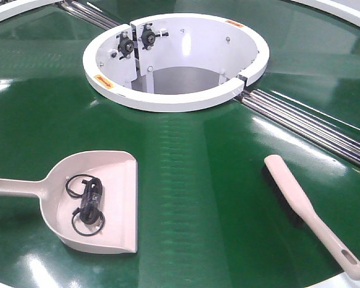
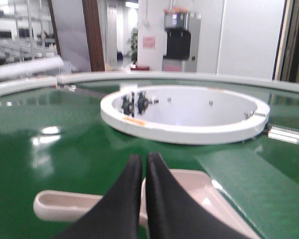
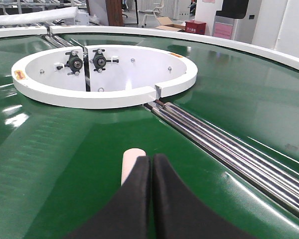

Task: Clean and inspect green conveyor with broom and dustpan

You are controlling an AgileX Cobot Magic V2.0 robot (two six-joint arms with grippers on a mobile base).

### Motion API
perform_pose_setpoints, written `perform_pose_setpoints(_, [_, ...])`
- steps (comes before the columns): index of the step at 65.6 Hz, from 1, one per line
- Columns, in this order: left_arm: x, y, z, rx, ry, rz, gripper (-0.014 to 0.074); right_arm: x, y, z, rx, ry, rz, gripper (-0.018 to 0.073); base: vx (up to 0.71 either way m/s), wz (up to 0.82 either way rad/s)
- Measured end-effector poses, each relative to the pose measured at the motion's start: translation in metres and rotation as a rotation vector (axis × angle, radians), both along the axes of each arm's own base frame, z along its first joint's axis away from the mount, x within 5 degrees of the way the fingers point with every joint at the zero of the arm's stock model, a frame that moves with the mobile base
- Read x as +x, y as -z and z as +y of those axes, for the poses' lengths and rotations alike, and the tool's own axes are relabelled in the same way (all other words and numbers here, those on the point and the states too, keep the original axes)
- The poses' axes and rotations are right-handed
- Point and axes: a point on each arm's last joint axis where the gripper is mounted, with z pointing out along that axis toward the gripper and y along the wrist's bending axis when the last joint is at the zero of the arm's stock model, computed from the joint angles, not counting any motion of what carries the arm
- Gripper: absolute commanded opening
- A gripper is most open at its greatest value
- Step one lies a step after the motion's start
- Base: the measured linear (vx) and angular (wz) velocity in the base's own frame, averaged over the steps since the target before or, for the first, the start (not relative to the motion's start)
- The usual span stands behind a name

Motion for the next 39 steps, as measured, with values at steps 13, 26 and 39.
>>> perform_pose_setpoints(13, [-0.005,0.006,0.000,0.042,0.004,0.030,-0.0006,0.000,0.000,0.000,0.000,0.000,0.000,-0.0008,0.00,0.00])
perform_pose_setpoints(26, [-0.005,0.011,0.000,0.077,0.004,0.078,-0.0006,0.000,0.000,0.000,0.000,0.000,0.000,-0.0008,0.00,0.00])
perform_pose_setpoints(39, [-0.005,0.011,0.000,0.068,0.005,0.079,-0.0006,0.000,0.000,0.000,0.000,0.000,0.000,-0.0008,0.00,0.00])
